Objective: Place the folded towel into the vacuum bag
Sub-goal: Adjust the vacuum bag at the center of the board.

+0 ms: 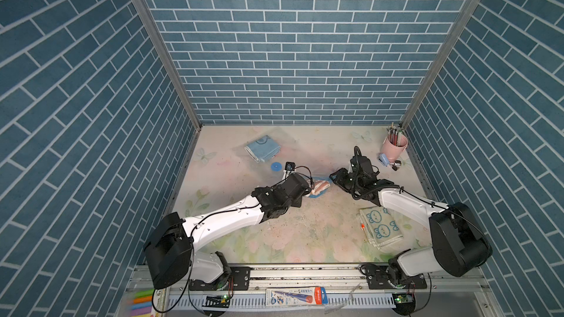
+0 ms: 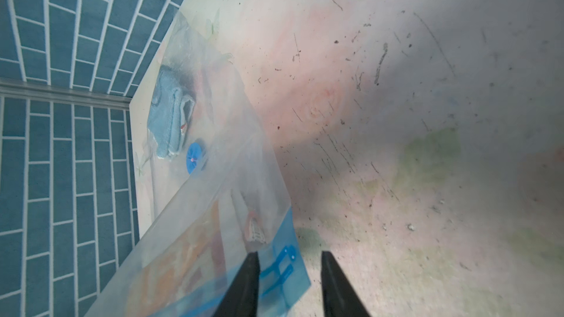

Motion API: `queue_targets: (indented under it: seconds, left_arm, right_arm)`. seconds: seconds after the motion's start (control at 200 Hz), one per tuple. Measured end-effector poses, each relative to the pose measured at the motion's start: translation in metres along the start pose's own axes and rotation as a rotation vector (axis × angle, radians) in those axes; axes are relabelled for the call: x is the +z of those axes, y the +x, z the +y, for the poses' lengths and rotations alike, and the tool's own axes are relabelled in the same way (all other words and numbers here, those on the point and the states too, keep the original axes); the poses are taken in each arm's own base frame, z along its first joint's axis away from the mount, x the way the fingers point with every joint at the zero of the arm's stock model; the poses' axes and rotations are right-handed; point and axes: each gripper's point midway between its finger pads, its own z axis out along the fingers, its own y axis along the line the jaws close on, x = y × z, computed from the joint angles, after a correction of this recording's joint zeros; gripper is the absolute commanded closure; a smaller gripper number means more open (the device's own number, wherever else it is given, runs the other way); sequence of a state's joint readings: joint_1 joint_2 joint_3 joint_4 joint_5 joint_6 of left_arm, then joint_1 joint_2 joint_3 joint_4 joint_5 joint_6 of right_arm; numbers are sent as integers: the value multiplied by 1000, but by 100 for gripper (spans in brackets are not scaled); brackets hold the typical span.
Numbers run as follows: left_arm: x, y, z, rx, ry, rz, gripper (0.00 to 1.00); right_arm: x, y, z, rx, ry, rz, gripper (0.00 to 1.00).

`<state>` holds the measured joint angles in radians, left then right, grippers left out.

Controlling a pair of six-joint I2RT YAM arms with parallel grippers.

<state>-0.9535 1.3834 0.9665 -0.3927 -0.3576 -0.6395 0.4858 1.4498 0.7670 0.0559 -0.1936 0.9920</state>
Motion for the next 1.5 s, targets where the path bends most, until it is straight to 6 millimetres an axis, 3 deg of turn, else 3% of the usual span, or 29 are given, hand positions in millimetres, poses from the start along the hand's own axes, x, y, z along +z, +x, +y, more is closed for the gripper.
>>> queue_targets:
  seconds: [0.24, 0.58, 0.945, 1.5]
  left_arm:
    - [-1, 2, 2, 4, -6, 7, 100]
    - [-10, 0, 6, 3, -5, 4, 100]
    - [-32, -4, 20, 2, -18, -23, 100]
    - [-45, 6, 35, 119, -64, 35, 100]
  right_arm:
    - [-1, -6, 10, -9, -27, -13, 100]
    - [-5, -10, 18, -13, -31, -10, 100]
    - [-36, -35, 71, -65, -139, -54, 100]
    - [-54, -25, 93, -100, -217, -2, 100]
